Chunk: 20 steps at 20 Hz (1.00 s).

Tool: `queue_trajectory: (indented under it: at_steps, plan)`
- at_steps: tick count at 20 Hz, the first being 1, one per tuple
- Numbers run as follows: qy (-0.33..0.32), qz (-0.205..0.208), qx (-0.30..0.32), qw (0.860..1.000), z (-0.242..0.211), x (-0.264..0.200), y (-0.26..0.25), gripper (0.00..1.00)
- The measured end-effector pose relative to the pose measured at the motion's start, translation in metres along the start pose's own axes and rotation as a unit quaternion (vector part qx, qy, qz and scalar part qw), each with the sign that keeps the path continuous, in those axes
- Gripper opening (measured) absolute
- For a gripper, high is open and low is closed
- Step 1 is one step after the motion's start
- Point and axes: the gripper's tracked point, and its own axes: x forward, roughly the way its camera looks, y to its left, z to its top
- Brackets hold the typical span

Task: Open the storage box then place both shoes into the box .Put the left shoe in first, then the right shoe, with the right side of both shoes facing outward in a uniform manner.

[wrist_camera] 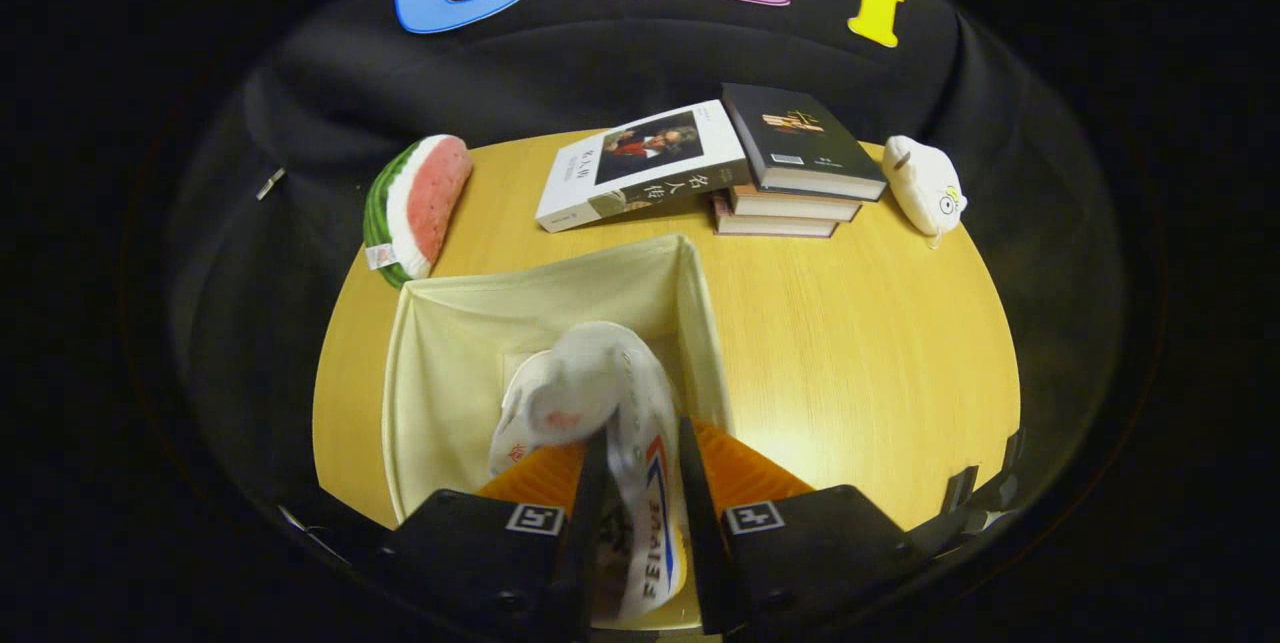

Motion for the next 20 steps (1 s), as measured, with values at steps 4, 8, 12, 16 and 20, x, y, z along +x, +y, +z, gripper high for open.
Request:
queue_trajectory:
  at_steps: [4, 8, 12, 16, 20]
  plan:
    - [-0.018, 0.026, -0.011, 0.999, 0.005, -0.010, 0.013, 1.00]
    - [-0.026, 0.038, -0.010, 0.999, 0.006, -0.015, 0.012, 1.00]
    - [-0.046, 0.072, 0.003, 0.996, 0.013, -0.027, 0.018, 1.00]
    - [-0.080, 0.086, 0.004, 0.993, 0.023, -0.040, 0.010, 1.00]
    - [-0.141, 0.088, -0.001, 0.986, 0.046, -0.057, -0.013, 1.00]
